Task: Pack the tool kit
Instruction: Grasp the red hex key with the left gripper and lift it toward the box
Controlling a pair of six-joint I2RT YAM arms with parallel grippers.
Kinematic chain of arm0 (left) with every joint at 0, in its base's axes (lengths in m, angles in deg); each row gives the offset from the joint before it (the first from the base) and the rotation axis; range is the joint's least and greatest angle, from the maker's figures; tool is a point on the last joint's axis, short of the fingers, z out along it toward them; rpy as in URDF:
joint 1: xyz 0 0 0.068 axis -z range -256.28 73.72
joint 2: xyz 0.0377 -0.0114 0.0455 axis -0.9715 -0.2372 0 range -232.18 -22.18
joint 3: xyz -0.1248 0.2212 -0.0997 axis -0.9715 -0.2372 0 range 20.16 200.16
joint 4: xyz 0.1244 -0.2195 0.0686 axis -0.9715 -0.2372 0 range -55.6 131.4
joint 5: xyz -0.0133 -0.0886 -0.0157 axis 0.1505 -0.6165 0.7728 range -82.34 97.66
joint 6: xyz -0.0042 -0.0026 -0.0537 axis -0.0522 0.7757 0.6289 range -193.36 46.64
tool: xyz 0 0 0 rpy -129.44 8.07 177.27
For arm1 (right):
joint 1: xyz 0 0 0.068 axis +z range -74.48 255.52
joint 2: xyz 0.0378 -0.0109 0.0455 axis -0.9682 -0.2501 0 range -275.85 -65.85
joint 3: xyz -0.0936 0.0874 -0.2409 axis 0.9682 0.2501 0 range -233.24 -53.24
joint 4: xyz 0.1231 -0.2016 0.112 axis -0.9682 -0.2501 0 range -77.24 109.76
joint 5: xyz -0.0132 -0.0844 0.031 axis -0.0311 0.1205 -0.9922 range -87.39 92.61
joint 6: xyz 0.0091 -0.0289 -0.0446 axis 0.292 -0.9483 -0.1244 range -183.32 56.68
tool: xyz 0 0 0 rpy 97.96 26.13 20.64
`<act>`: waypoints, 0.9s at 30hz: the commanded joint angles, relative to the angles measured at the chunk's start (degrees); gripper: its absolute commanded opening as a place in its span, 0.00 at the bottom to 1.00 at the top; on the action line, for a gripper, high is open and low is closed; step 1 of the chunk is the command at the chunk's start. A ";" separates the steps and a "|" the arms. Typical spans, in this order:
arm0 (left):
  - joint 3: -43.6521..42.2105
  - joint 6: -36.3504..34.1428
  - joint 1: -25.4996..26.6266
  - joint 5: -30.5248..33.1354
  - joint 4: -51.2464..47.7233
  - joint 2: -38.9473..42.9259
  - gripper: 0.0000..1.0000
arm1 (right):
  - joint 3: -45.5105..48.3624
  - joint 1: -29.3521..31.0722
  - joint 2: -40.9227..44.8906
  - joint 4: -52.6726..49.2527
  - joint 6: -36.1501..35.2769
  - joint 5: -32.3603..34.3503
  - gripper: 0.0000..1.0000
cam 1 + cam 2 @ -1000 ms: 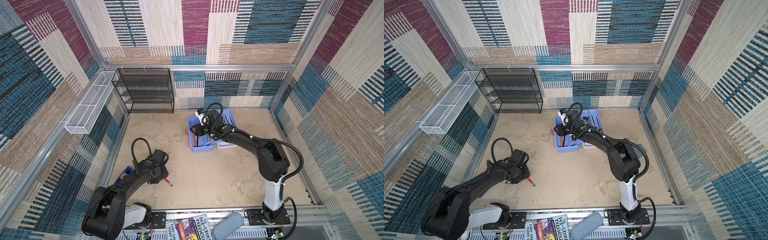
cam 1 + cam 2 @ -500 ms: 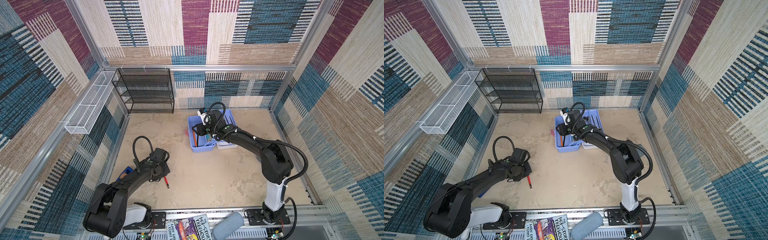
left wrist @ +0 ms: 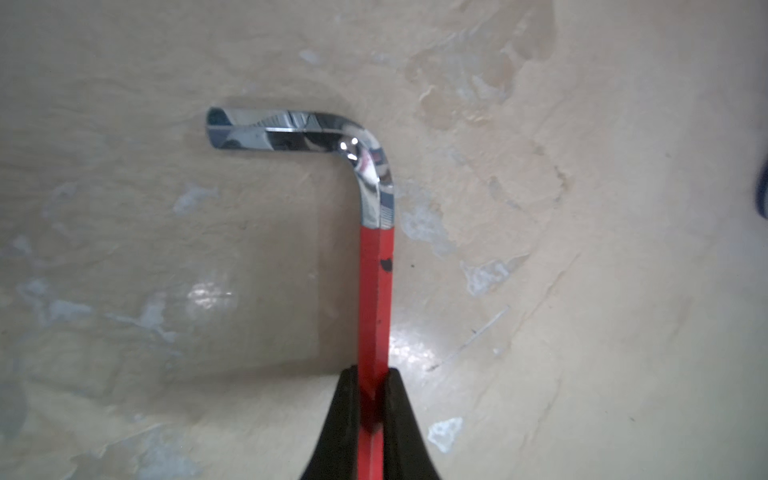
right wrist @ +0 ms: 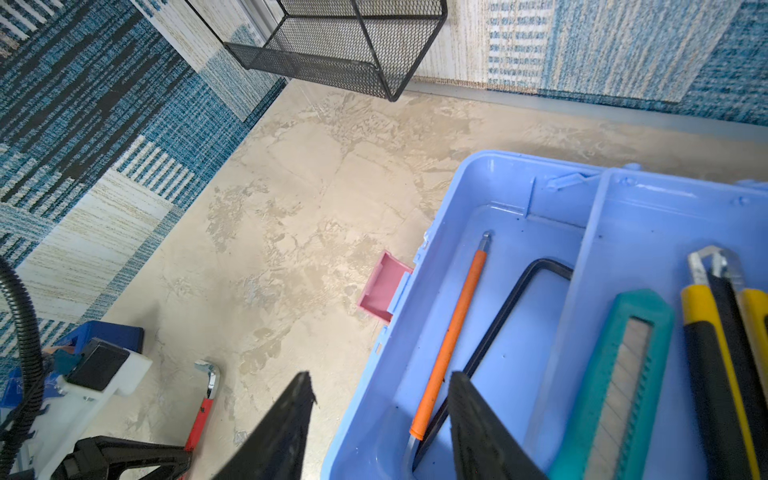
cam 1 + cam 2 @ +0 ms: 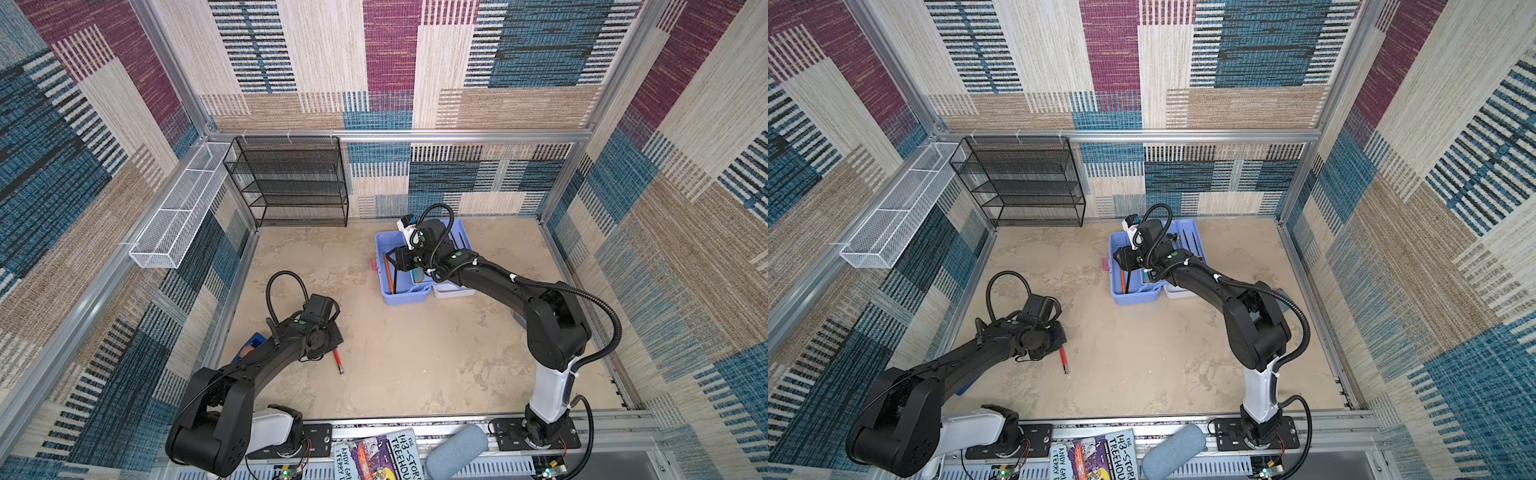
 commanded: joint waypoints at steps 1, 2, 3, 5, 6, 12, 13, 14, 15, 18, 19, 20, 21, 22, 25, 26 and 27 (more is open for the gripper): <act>1.25 -1.13 0.04 -1.07 0.45 0.48 0.00 | 0.48 0.03 0.88 2.12 0.48 0.48 0.55; 1.59 -1.15 0.12 -1.09 0.45 0.61 0.00 | 0.72 -0.03 1.08 2.14 0.33 0.70 0.55; 1.98 -1.30 0.12 -1.11 0.45 0.80 0.00 | 0.92 0.01 1.26 2.20 0.38 0.88 0.55; 2.71 -1.29 0.28 -1.16 0.44 1.14 0.00 | 1.22 -0.01 1.53 2.34 0.29 1.23 0.56; 3.09 -1.26 0.38 -1.07 0.45 1.19 0.00 | 1.30 -0.03 1.65 2.53 0.37 1.21 0.56; 6.07 -1.69 0.80 -1.55 0.39 0.98 0.00 | 1.54 -0.28 2.06 2.91 0.56 0.64 0.56; 6.74 -1.80 0.84 -1.68 0.47 0.82 0.00 | 1.77 -0.34 2.32 2.90 0.48 0.86 0.56; 7.59 -1.94 1.00 -1.71 0.45 0.89 0.00 | 2.12 -0.46 2.62 2.98 0.33 0.90 0.56; 8.37 -2.24 1.00 -1.77 0.45 0.78 0.00 | 2.51 -0.49 2.96 3.08 0.32 1.13 0.56; 12.83 -4.11 1.29 -2.10 0.12 -0.12 0.00 | 4.05 -0.95 4.48 3.39 -0.03 2.23 0.56; 14.66 -5.03 1.43 -2.34 0.10 -0.78 0.00 | 4.77 -1.08 5.11 3.52 -0.13 2.71 0.56; 16.67 -6.01 1.55 -2.56 0.10 -1.76 0.00 | 5.56 -1.31 5.76 3.63 -0.33 3.33 0.56; 18.72 -6.90 1.75 -2.80 0.10 -2.67 0.00 | 6.18 -1.55 6.31 3.77 -0.40 3.67 0.56; 21.01 -7.75 1.87 -3.20 0.06 -4.34 0.00 | 6.87 -1.85 6.99 3.75 -0.49 4.15 0.56; 28.28 -9.76 2.53 -4.69 0.22 -9.73 0.00 | 8.98 -2.94 8.83 3.86 -0.57 5.18 0.57; 30.66 -10.43 2.97 -5.22 0.27 -11.84 0.00 | 9.76 -3.38 9.52 3.74 -0.58 5.61 0.57; 33.25 -10.89 3.46 -5.73 0.27 -13.65 0.00 | 10.47 -3.76 10.15 3.67 -0.66 6.02 0.57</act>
